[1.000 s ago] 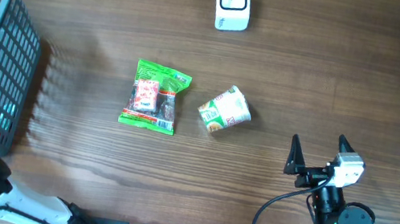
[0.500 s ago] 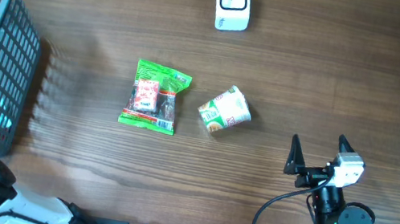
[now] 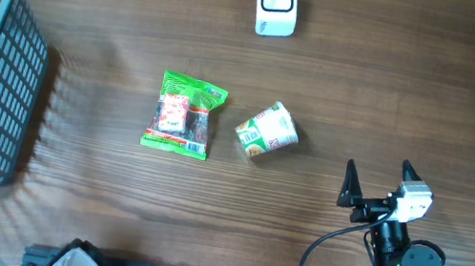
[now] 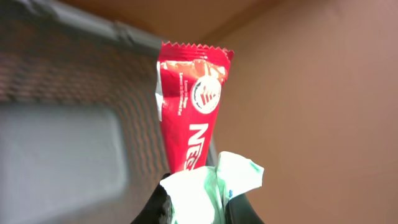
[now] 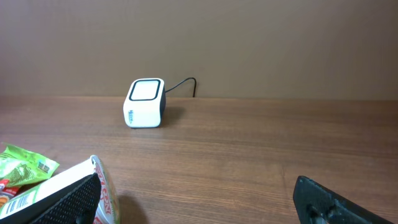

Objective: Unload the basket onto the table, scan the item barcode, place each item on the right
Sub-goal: 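Place the red and mint-green snacks on the table left of the bag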

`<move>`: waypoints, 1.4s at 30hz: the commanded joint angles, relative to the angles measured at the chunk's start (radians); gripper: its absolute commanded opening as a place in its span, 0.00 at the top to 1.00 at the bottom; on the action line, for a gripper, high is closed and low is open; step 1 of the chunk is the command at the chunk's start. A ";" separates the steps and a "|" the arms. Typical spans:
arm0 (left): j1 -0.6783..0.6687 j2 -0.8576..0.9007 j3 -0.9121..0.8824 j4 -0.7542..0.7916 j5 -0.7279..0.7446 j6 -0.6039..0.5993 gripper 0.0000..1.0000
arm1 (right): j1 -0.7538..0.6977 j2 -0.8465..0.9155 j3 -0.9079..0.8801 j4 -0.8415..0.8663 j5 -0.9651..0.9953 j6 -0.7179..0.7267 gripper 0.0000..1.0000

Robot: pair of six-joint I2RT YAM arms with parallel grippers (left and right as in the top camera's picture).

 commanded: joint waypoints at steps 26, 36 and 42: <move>-0.961 0.752 -0.314 -0.092 -0.399 0.622 0.96 | -0.003 -0.004 -0.001 0.005 -0.008 0.002 0.00; -0.960 0.779 -0.304 -0.149 -0.034 0.703 0.43 | -0.003 -0.004 -0.001 0.005 -0.008 0.002 0.01; -0.959 0.651 -0.147 -0.207 -0.035 0.698 0.00 | -0.003 -0.004 -0.001 0.005 -0.008 0.002 0.00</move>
